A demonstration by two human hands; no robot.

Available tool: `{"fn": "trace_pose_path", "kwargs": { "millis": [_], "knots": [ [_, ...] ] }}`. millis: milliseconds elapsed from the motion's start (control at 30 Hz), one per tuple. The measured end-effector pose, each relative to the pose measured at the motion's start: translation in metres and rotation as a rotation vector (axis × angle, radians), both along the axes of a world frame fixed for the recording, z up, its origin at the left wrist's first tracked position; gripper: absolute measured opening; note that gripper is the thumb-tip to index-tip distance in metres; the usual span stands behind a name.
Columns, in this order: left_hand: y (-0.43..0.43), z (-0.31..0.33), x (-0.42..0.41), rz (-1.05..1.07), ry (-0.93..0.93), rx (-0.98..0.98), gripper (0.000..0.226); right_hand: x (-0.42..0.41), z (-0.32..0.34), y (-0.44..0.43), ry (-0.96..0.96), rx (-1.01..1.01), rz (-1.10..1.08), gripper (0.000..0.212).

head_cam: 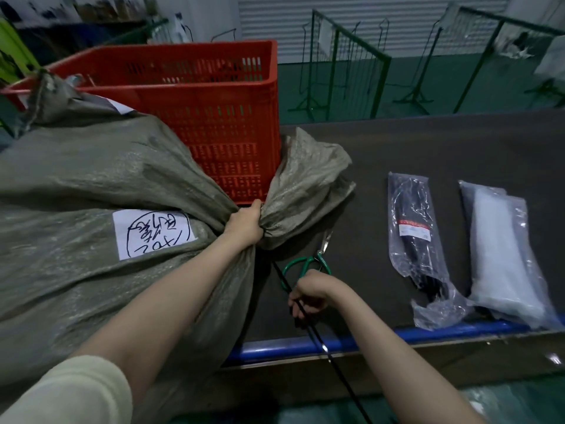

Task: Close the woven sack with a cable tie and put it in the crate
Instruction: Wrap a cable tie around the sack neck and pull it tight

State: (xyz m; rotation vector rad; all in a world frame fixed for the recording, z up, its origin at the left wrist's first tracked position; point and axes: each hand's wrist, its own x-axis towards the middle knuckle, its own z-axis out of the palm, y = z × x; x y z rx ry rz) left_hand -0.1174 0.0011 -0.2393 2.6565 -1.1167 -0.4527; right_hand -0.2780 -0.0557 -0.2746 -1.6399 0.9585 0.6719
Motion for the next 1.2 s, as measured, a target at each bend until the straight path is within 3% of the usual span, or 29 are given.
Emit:
{"fn": "trace_pose_path", "kwargs": {
  "millis": [200, 367, 500, 600, 700, 867, 933, 1033, 1100, 1200],
  "knots": [
    [0.006, 0.013, 0.009, 0.086, 0.093, -0.048, 0.041, 0.036, -0.021, 0.013, -0.089, 0.014, -0.202, 0.037],
    [0.015, 0.022, 0.007, 0.097, 0.113, -0.123, 0.044, 0.071, -0.029, 0.024, -0.295, 0.092, -0.531, 0.032],
    [0.018, 0.023, 0.006, 0.045, 0.133, -0.154, 0.056, 0.092, -0.026, 0.032, -0.452, 0.321, -0.836, 0.016],
    [0.018, 0.020, 0.008, 0.045, 0.203, -0.104, 0.075, 0.103, -0.029, 0.032, -0.557, 0.430, -0.978, 0.032],
    [0.016, 0.018, 0.012, 0.098, 0.282, -0.020, 0.083, 0.104, -0.023, 0.030, -0.612, 0.536, -1.047, 0.027],
    [0.014, 0.019, 0.014, 0.049, 0.560, 0.056, 0.099, 0.095, -0.014, 0.028, -0.613, 0.535, -0.993, 0.043],
    [0.016, 0.021, 0.015, 0.092, 0.724, -0.057, 0.090, 0.092, -0.011, 0.027, -0.588, 0.494, -0.964, 0.041],
    [0.017, 0.023, 0.019, 0.166, 1.025, -0.327, 0.037, 0.088, -0.010, 0.026, -0.567, 0.456, -0.967, 0.030],
    [0.017, 0.028, 0.018, 0.257, 1.056, -0.477, 0.010, 0.086, -0.009, 0.027, -0.547, 0.405, -0.941, 0.028],
    [0.012, 0.030, 0.021, 0.445, 0.928, -0.576, 0.018, 0.082, -0.013, 0.029, -0.523, 0.338, -0.913, 0.025]
  ]
}}
